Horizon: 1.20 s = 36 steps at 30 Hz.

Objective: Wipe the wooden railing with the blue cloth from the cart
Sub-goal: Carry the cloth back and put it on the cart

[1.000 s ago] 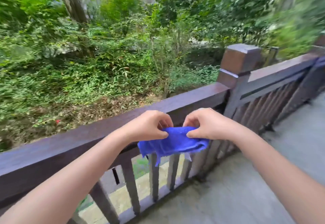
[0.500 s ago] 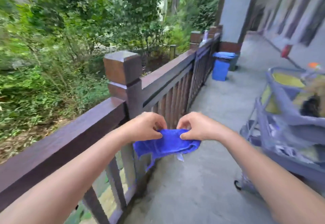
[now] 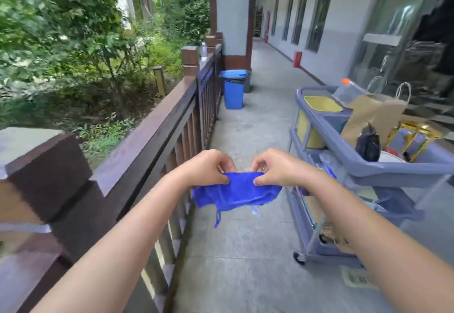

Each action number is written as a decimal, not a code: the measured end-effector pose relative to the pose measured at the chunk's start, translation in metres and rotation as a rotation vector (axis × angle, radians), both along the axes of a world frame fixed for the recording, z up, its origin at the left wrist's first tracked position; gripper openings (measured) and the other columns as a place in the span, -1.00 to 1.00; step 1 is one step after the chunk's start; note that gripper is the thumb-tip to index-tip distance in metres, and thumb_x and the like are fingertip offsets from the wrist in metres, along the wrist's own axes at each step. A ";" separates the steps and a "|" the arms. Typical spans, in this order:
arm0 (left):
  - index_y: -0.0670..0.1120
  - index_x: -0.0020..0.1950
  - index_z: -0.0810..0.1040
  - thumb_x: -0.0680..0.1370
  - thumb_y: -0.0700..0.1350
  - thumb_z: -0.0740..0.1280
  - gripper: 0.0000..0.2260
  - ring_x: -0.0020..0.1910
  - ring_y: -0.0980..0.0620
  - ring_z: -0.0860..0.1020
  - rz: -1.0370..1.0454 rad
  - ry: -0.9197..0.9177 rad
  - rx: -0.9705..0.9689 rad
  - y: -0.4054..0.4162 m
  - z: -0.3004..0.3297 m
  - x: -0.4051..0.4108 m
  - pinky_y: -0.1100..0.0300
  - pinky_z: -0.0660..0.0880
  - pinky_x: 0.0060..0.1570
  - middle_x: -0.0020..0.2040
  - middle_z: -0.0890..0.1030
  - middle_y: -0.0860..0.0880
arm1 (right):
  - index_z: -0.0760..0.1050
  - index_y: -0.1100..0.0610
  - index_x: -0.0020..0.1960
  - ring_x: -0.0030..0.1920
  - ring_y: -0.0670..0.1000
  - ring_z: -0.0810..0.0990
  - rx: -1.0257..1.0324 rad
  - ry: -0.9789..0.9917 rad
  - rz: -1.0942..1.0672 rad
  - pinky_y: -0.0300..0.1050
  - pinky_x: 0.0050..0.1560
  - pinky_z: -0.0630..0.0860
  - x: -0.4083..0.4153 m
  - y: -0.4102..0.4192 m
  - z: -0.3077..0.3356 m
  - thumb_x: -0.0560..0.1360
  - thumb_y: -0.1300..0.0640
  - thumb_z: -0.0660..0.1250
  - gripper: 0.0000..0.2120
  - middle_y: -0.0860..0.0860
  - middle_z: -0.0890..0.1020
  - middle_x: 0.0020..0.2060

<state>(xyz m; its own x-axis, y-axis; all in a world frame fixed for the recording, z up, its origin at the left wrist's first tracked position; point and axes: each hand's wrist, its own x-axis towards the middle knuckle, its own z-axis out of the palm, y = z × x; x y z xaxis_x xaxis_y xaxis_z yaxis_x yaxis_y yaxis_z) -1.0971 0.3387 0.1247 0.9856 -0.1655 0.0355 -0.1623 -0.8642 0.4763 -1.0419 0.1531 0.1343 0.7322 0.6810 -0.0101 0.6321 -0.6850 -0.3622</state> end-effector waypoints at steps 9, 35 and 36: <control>0.04 -0.22 0.58 0.34 -0.22 0.40 -0.85 -0.34 0.18 0.51 -0.125 0.065 0.016 0.003 -0.020 0.171 0.42 0.43 -0.30 -0.39 0.51 0.25 | 0.60 0.06 -0.18 -0.22 0.00 0.54 -0.029 0.012 -0.124 -0.20 -0.25 0.40 0.142 0.000 -0.023 0.30 0.18 0.36 -0.88 -0.01 0.60 -0.30; -0.12 -0.04 0.58 0.40 -0.25 0.37 -0.84 -0.21 0.12 0.50 -0.244 0.025 0.185 0.095 -0.035 0.699 0.27 0.46 -0.16 -0.10 0.64 0.00 | 0.53 -0.03 -0.26 -0.32 -0.20 0.51 0.010 0.094 -0.163 -0.23 -0.32 0.45 0.674 0.089 -0.056 0.29 0.14 0.35 -0.92 -0.19 0.54 -0.41; -0.12 -0.04 0.58 0.40 -0.26 0.36 -0.83 -0.20 0.10 0.50 -0.265 0.032 0.189 0.097 -0.034 0.722 0.26 0.47 -0.15 -0.08 0.65 -0.02 | 0.53 -0.01 -0.25 -0.31 -0.14 0.53 0.013 0.097 -0.180 -0.19 -0.29 0.48 0.693 0.091 -0.055 0.29 0.15 0.34 -0.92 -0.18 0.54 -0.40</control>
